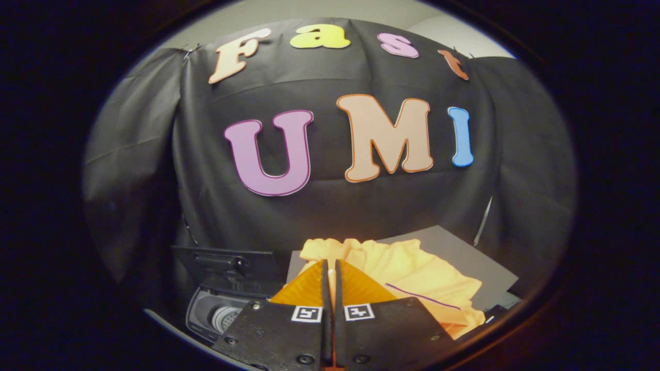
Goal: Put the clothes into the washing machine and then close the washing machine lid.
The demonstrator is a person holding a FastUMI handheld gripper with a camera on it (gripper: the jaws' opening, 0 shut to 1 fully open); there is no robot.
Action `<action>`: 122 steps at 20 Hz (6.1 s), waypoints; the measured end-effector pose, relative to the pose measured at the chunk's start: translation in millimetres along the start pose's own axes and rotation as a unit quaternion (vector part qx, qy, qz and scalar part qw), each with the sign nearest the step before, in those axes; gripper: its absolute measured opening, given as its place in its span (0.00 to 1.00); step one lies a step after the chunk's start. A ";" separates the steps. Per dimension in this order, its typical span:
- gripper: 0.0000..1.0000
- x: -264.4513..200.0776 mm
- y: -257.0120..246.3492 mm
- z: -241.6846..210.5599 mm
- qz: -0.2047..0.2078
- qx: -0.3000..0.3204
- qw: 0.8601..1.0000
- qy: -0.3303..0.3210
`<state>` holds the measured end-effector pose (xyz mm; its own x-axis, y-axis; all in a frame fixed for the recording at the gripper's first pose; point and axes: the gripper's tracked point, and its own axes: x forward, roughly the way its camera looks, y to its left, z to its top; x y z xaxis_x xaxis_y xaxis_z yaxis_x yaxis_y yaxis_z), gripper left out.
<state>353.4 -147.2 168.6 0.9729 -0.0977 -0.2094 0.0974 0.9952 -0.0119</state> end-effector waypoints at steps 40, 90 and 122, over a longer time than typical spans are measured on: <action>0.00 37.2 332.2 9.2 0.201 -0.009 0.979 0.045; 1.00 204.5 318.0 -118.8 0.075 -0.054 0.991 0.096; 1.00 208.3 316.8 -116.0 0.088 -0.059 0.989 0.098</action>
<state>562.7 148.7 7.9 0.9118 0.0691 -0.4047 -0.1064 0.9918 -0.0703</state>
